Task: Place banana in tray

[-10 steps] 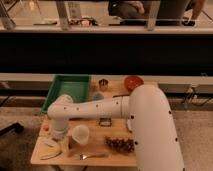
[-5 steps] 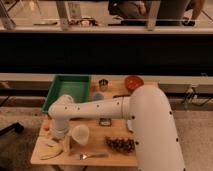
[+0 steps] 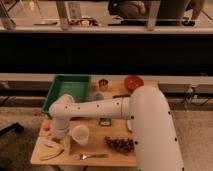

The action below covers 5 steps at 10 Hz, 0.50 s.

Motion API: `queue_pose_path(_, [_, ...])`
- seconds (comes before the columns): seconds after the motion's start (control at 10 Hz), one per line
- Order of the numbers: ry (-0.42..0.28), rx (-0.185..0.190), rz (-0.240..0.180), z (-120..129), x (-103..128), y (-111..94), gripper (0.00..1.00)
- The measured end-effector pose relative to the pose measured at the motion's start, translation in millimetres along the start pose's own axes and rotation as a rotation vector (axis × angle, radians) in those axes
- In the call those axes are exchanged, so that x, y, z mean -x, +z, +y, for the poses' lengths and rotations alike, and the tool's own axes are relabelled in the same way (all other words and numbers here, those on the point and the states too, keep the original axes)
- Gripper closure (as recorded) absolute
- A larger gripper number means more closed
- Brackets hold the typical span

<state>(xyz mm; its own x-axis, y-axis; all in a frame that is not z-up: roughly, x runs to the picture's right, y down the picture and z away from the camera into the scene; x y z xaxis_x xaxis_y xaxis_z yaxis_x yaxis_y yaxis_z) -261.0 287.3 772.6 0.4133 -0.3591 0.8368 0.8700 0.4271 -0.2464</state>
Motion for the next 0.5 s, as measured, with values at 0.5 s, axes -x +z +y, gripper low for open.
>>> queue_pose_path(0.5, [0.044, 0.018, -0.015, 1.0, -2.9, 4.4, 0.54])
